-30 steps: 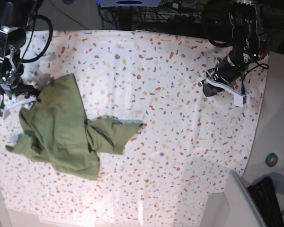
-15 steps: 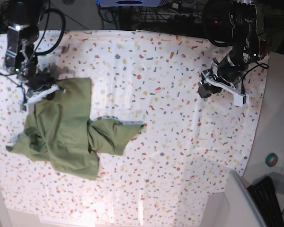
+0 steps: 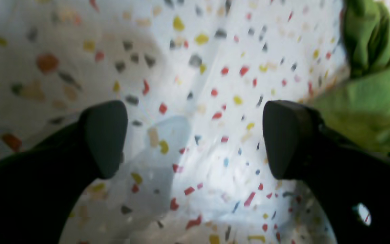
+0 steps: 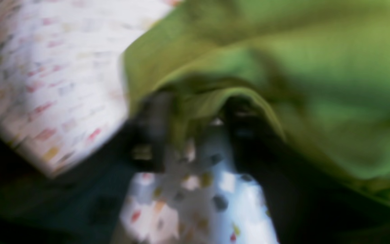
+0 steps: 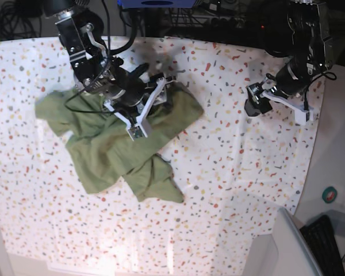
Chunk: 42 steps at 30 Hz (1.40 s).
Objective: Layout the t-shirt on the table in an organized manner, then fold the t-shirt properly
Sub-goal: 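Regrasp the shirt at two edges with both grippers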
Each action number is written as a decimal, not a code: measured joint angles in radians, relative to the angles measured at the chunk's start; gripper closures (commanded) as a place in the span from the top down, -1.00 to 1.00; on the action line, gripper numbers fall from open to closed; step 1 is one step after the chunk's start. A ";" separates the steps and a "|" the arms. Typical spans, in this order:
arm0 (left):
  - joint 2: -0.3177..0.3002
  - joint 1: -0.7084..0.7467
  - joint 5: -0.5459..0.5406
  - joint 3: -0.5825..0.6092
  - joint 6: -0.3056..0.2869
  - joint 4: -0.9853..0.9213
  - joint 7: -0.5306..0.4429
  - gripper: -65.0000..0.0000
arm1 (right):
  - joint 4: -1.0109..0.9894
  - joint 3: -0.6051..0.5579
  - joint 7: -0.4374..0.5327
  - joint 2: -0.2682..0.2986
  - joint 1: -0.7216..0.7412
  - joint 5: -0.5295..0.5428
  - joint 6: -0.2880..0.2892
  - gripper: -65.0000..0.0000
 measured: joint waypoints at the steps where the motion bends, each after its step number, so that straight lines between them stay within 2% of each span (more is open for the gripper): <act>1: 0.009 -0.002 0.000 0.001 0.000 0.000 0.011 0.85 | 0.062 -0.002 -0.015 0.020 -0.017 -0.010 -0.003 0.22; 5: 0.044 -0.039 -0.001 0.096 -0.003 -0.059 0.009 0.85 | 0.248 0.078 -0.025 0.084 -0.104 -0.010 -0.005 0.14; 9: 0.044 -0.101 -0.012 0.265 -0.008 -0.152 -0.013 0.85 | 0.300 0.265 -0.012 0.092 -0.134 -0.011 -0.001 0.15; 12: 0.079 -0.153 -0.018 0.277 -0.018 -0.207 -0.018 0.85 | 0.299 0.373 -0.018 0.099 -0.151 -0.011 -0.006 0.15; 15: 0.115 -0.175 -0.037 0.227 -0.032 -0.256 -0.024 0.85 | 0.299 0.459 -0.023 0.090 -0.181 -0.008 0.011 0.15; 18: 0.117 -0.220 -0.057 0.217 -0.052 -0.315 -0.021 0.85 | 0.299 0.566 -0.022 0.083 -0.197 -0.004 0.100 0.15; 20: 0.126 -0.259 -0.049 0.229 -0.045 -0.348 -0.027 0.85 | 0.298 0.636 -0.023 0.070 -0.205 -0.006 0.121 0.15; 23: 0.129 -0.307 -0.037 0.305 -0.035 -0.389 -0.050 0.85 | 0.277 0.745 -0.013 0.021 -0.208 -0.006 0.123 0.15; 26: 0.132 -0.345 -0.043 0.357 -0.044 -0.435 -0.068 0.82 | 0.198 0.789 -0.019 -0.005 -0.206 -0.008 0.124 0.15; 27: 0.132 -0.356 -0.047 0.367 -0.045 -0.451 -0.070 0.74 | 0.172 0.790 -0.026 -0.006 -0.208 -0.010 0.124 0.15; 29: 0.135 -0.368 -0.049 0.372 -0.048 -0.479 -0.072 0.32 | 0.135 0.793 -0.025 -0.007 -0.208 -0.007 0.124 0.15; 32: 0.132 -0.359 -0.045 0.372 -0.035 -0.505 -0.053 -0.77 | 0.099 0.793 -0.019 -0.013 -0.206 -0.006 0.124 0.15; 33: 0.130 -0.352 -0.046 0.372 -0.030 -0.507 -0.045 -1.00 | 0.085 0.793 -0.016 -0.013 -0.205 -0.003 0.124 0.15; 38: 0.117 -0.345 -0.053 0.376 -0.041 -0.505 -0.029 -1.00 | -0.027 0.797 -0.018 -0.013 -0.137 0.013 0.124 0.16; 42: 0.113 -0.338 -0.058 0.376 -0.045 -0.503 -0.026 -1.00 | -0.028 0.797 -0.010 -0.002 -0.137 0.177 0.124 0.16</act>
